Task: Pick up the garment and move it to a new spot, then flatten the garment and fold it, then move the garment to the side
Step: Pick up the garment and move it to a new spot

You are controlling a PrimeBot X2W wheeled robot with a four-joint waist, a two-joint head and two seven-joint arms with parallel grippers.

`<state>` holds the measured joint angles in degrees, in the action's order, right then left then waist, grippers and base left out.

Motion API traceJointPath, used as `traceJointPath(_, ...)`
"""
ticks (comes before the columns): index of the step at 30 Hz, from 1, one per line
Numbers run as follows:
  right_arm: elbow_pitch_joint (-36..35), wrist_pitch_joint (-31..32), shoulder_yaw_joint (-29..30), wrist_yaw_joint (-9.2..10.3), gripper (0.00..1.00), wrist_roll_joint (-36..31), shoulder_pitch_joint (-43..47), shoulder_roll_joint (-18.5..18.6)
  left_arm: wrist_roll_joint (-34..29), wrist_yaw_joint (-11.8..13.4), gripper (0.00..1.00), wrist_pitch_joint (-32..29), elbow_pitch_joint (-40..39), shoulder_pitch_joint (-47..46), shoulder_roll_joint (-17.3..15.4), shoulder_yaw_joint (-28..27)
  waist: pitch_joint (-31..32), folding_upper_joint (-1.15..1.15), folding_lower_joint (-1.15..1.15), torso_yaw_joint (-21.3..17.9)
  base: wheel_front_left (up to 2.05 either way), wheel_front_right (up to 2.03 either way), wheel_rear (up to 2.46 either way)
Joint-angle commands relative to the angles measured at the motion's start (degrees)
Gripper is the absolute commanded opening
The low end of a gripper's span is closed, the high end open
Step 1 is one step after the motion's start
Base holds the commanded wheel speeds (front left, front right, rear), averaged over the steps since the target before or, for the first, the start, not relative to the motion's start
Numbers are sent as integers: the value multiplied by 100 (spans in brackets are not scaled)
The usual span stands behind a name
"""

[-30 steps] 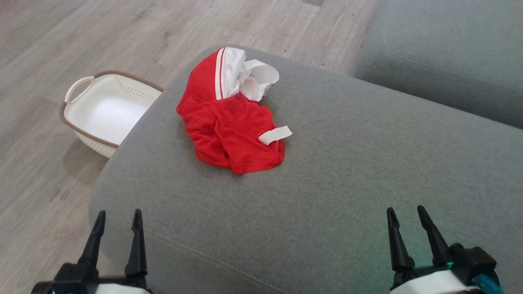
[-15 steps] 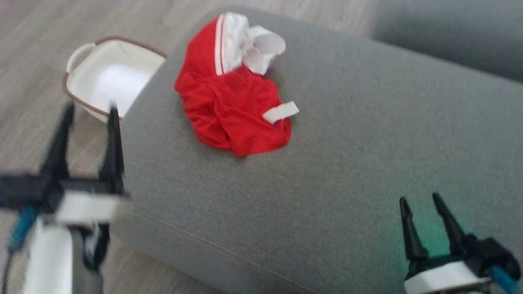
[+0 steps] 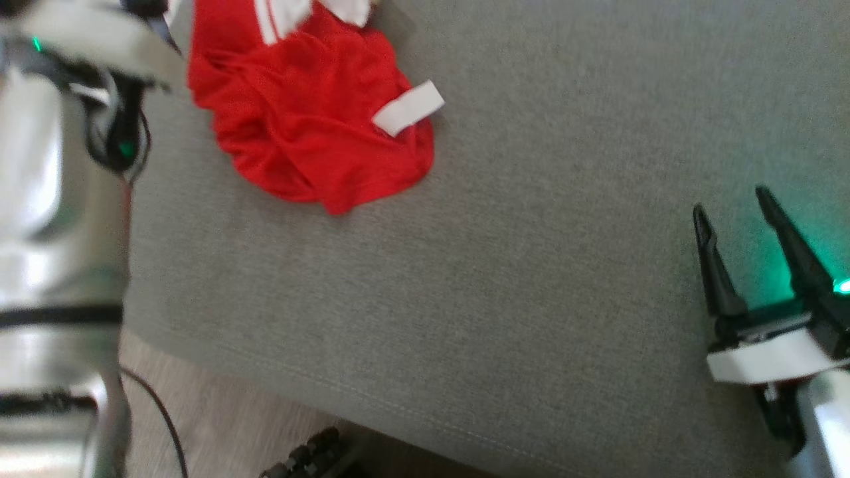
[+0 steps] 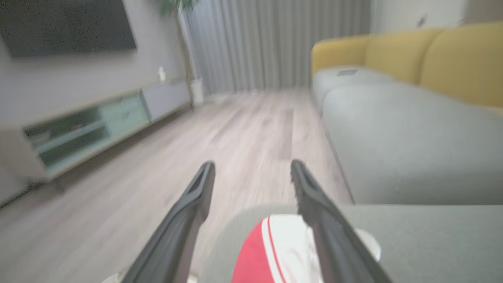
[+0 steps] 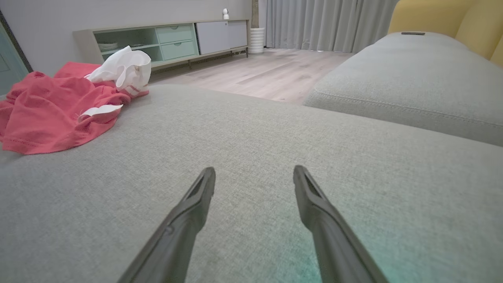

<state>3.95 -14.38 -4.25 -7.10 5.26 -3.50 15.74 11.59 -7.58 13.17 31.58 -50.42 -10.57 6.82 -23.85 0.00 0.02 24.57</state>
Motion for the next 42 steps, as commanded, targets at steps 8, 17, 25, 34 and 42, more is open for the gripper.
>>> traceJointPath(8, -798, -62, -98, -39, 100, -158, -495, 296, 935, 10, 100, -1359, 2180, -1775, -411, 340, -1258, 0, -2, -610, 0, 0, 0)
traceJointPath(17, -1356, -62, -3, -39, 100, -40, -744, -34, 1521, 9, 25, -1691, 2962, -2104, -938, 1186, -1473, 0, -2, -918, 0, 0, 0)
traceJointPath(25, -1338, -62, 44, -39, 100, 176, -787, -466, 1529, 9, 0, -664, 2928, -2270, -1236, 1477, -960, 0, -2, -1128, 0, 0, 0)
traceJointPath(34, -1152, -62, 16, -39, 100, 332, -583, -937, 1503, 9, 0, 119, 2085, -2285, -1448, 1540, 172, 0, -2, -1470, 0, 0, 0)
traceJointPath(42, -1102, -62, 19, -39, 100, 497, -328, -1190, 1562, 17, 0, 40, 705, -1906, -1496, 1590, 1042, 0, -2, -2047, 0, 0, 0)
